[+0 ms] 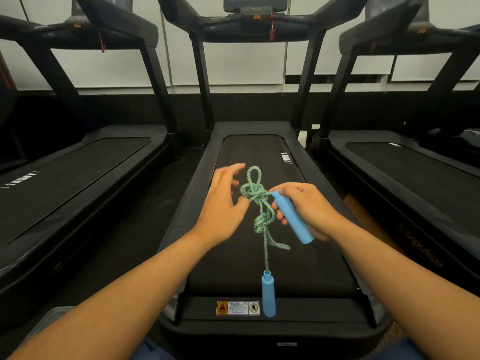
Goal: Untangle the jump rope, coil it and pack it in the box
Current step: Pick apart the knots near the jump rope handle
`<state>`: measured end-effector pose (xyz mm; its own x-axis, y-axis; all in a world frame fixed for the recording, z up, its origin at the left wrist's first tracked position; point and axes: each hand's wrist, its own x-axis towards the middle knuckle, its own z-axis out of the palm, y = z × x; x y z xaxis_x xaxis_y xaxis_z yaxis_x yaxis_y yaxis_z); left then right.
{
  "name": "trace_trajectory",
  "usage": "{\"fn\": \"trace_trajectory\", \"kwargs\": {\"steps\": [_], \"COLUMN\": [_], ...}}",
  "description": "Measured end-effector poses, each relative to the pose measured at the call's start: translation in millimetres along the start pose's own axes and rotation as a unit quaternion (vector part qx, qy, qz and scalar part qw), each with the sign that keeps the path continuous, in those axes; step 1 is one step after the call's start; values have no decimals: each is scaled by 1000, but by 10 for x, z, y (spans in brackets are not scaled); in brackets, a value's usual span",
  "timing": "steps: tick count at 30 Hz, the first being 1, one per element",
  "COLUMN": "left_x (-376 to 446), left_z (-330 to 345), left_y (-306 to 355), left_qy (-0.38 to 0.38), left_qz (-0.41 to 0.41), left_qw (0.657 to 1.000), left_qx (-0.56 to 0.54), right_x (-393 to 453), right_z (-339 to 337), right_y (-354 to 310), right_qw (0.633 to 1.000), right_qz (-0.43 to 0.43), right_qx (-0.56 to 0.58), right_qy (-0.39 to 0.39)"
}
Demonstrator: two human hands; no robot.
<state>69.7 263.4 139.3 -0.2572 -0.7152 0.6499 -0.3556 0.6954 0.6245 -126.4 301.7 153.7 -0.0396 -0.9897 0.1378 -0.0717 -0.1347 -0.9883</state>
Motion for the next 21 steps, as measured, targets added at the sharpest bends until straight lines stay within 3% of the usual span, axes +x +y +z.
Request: {"fn": "trace_trajectory", "kwargs": {"steps": [3, 5, 8, 14, 21], "left_x": [14, 45, 58, 36, 51], "left_z": [-62, -47, -3, 75, 67], "left_y": [40, -19, -115, -67, -59], "left_qy": [48, 35, -10, -44, -7], "left_qz": [230, 281, 250, 170, -8], "left_qw": [957, 923, 919, 953, 995], "left_qx": [171, 261, 304, 246, 99], "right_x": [11, 12, 5, -15, 68], "right_z": [0, -1, -18, 5, -26], "right_y": [-8, -18, -11, 67, 145], "right_qw": [1000, 1000, 1000, 981, 949], "right_qz": [14, 18, 14, -91, -116], "right_qx": [26, 20, -16, -168, -292], "right_qy": [3, -1, -12, -41, 16]}}
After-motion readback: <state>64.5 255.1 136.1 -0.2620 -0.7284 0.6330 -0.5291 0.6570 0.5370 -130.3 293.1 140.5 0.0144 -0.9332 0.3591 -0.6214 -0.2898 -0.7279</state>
